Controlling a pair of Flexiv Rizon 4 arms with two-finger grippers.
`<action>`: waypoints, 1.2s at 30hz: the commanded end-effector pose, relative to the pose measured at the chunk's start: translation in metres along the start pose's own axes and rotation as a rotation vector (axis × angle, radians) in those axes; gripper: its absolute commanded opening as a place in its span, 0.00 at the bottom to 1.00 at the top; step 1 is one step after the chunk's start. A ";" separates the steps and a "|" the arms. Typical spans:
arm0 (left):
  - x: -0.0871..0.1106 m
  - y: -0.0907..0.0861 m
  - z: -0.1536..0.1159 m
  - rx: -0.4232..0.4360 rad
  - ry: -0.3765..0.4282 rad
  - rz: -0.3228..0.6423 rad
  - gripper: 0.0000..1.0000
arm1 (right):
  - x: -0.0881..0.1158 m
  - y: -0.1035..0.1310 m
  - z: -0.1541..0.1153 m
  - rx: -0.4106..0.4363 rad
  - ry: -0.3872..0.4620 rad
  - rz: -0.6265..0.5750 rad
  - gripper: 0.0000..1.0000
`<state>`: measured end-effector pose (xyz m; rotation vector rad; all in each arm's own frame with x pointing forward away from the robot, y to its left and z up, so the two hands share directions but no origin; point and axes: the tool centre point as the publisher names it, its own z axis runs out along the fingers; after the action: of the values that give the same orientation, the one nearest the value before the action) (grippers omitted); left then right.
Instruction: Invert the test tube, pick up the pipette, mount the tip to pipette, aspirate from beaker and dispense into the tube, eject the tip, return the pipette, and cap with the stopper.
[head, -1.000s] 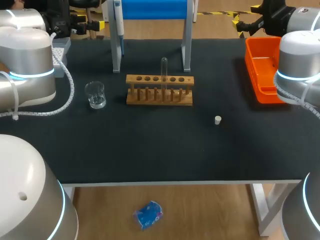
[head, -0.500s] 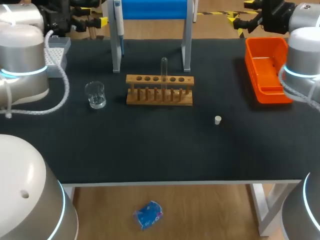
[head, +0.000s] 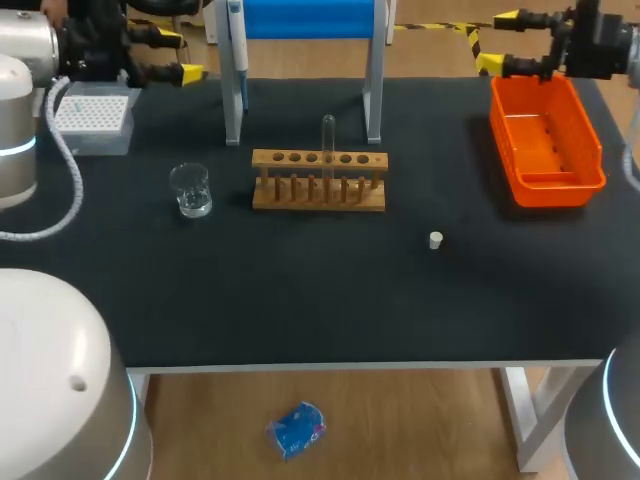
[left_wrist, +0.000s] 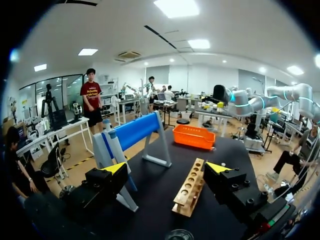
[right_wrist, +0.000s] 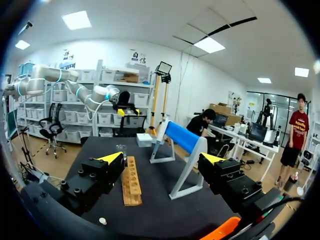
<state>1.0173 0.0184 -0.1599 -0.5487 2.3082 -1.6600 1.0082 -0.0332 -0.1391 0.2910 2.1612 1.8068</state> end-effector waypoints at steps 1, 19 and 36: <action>-0.004 0.000 -0.001 -0.003 0.027 -0.001 1.00 | -0.004 -0.001 -0.006 0.001 0.102 0.000 1.00; 0.066 0.039 0.015 -0.128 0.024 0.175 1.00 | 0.119 -0.036 -0.018 -0.084 0.354 -0.062 1.00; 0.076 0.042 0.021 -0.142 0.020 0.163 1.00 | 0.128 -0.045 -0.007 -0.069 0.368 -0.047 1.00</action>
<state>0.9531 -0.0169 -0.2034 -0.3571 2.4295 -1.4506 0.8902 -0.0125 -0.1885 -0.1303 2.2971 2.0300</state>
